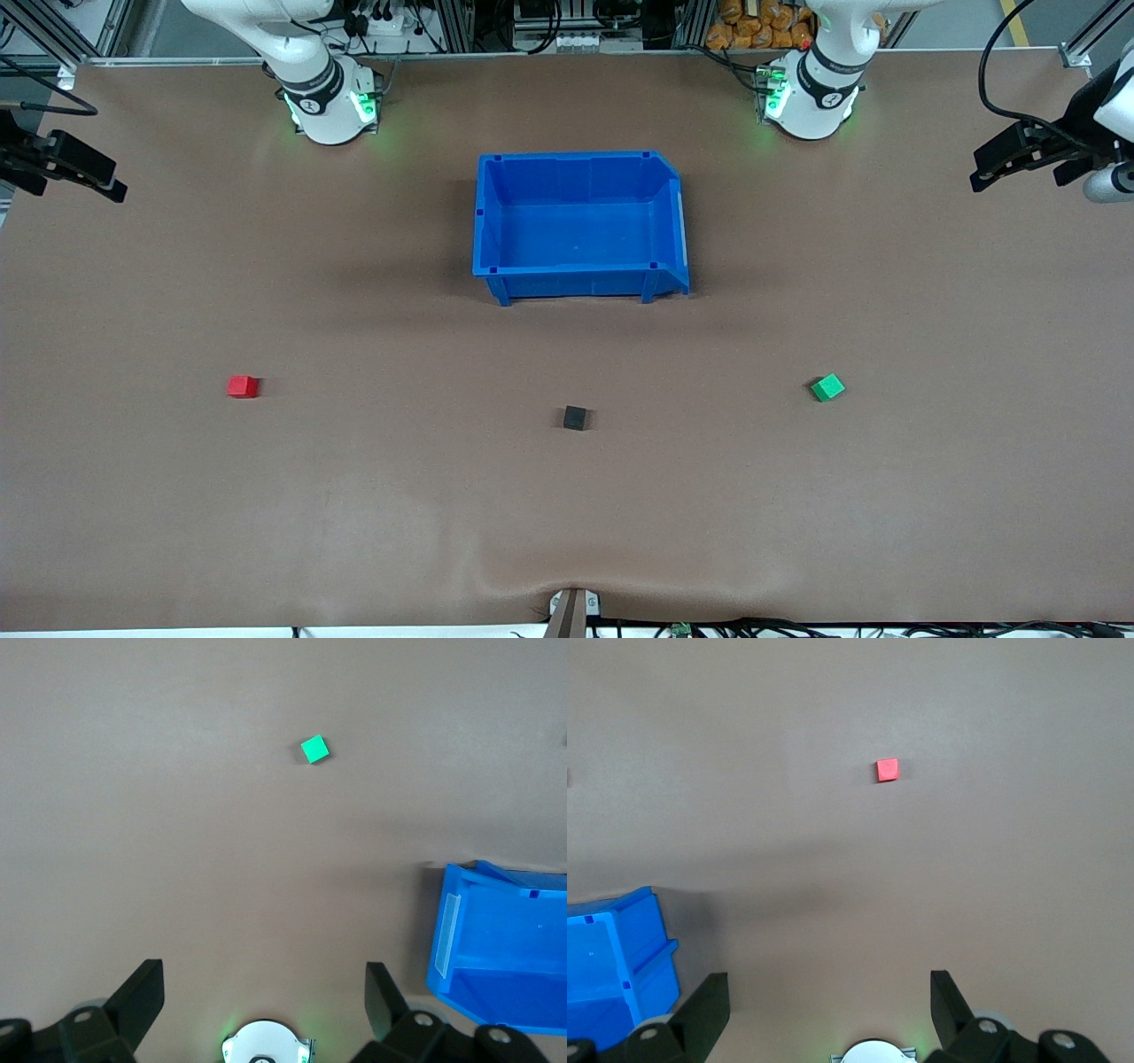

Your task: Attach green and red cubes to black cube

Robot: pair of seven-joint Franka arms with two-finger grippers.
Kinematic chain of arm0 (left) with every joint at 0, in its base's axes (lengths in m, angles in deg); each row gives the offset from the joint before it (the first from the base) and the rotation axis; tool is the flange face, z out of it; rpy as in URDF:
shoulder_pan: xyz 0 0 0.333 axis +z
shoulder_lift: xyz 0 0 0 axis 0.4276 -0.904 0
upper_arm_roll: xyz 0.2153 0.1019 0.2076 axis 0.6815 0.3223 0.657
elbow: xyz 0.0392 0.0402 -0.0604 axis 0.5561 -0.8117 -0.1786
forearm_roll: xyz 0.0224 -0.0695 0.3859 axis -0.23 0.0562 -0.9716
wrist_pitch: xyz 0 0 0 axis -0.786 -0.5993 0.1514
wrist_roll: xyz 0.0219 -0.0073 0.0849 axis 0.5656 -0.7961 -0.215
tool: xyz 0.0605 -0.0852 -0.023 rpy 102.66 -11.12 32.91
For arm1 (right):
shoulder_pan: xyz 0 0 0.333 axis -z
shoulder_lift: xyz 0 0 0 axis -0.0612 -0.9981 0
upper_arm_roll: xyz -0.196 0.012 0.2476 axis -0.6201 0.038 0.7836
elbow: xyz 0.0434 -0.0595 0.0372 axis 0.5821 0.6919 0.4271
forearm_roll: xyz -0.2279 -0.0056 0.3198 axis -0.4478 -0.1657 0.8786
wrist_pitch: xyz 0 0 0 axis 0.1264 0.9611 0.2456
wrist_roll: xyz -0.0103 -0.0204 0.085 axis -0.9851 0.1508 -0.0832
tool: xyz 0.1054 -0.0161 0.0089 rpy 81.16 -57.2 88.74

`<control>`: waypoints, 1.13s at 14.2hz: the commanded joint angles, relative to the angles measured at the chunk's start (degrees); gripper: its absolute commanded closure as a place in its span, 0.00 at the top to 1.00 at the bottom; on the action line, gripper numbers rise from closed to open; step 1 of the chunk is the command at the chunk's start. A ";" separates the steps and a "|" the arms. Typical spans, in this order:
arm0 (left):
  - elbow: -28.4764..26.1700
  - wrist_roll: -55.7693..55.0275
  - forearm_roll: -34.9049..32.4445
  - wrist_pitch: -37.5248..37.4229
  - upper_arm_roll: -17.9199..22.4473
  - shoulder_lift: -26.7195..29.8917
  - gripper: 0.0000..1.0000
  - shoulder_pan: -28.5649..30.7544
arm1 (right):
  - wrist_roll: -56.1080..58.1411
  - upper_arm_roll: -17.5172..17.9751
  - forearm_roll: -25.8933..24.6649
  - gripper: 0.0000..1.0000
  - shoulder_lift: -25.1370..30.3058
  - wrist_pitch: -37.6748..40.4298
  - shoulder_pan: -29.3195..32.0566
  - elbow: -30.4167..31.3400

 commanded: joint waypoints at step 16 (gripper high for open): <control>0.87 1.00 -0.01 0.84 -0.49 -2.19 1.00 0.55 | 0.47 -0.29 0.89 1.00 -0.59 1.91 0.92 0.01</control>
